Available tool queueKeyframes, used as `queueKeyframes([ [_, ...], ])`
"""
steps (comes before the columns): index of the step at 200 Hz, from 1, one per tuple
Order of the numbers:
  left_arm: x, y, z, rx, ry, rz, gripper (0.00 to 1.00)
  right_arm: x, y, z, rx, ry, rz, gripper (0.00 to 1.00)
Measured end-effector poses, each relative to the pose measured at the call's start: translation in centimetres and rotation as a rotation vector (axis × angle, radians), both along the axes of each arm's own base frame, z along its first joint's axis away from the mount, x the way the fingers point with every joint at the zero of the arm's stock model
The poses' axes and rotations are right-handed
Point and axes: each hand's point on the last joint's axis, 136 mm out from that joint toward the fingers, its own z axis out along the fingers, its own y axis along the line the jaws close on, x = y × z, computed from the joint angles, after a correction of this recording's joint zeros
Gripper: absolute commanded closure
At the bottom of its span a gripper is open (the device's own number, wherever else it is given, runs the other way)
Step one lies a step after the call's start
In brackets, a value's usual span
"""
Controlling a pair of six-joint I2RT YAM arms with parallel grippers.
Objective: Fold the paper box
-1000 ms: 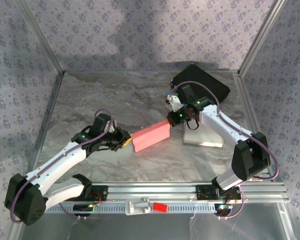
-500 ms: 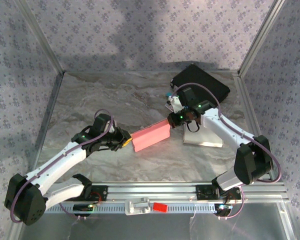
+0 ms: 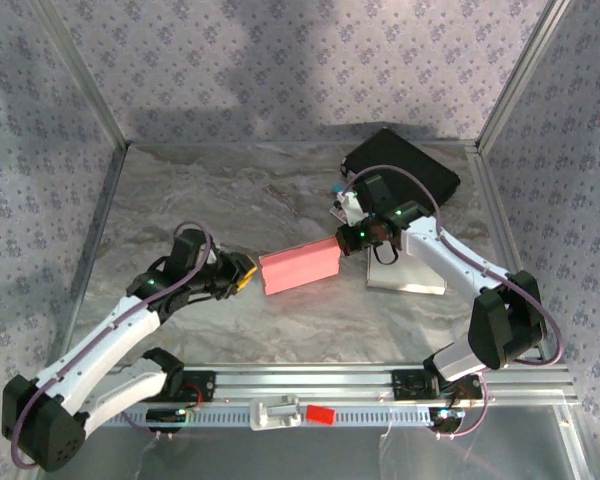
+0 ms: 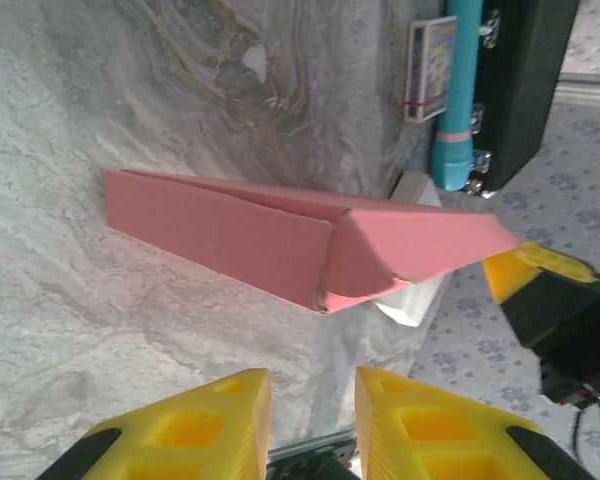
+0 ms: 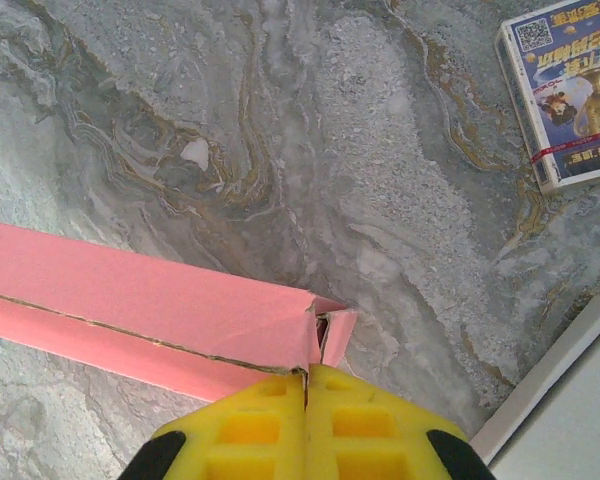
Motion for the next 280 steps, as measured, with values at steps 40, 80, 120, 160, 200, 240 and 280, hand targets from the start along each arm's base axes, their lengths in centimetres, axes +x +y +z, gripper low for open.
queueKeyframes([
  [40,1.6,0.2,0.3,-0.030,-0.007,0.059,0.64,-0.1,0.2,0.0,-0.006,-0.005,0.004,1.00],
  [80,3.4,-0.1,-0.8,-0.011,0.039,0.102,0.56,-0.2,0.3,0.0,-0.012,-0.008,0.001,1.00],
  [120,4.0,-0.4,-0.3,-0.011,0.045,0.104,0.57,-0.2,0.2,0.0,-0.013,-0.008,-0.004,1.00],
  [160,3.9,-0.5,-0.4,-0.013,0.053,0.103,0.58,-0.2,0.3,0.0,-0.013,-0.006,-0.009,1.00],
  [200,3.3,-0.7,-1.6,-0.011,0.082,0.101,0.62,-0.1,0.3,0.1,-0.018,-0.010,-0.012,1.00],
  [240,2.9,-0.8,-2.4,-0.007,0.095,0.094,0.66,-0.1,0.3,0.1,-0.021,-0.011,-0.016,1.00],
  [280,2.8,-1.0,-2.7,-0.014,0.093,0.091,0.67,-0.1,0.4,0.1,-0.025,-0.008,-0.019,1.00],
])
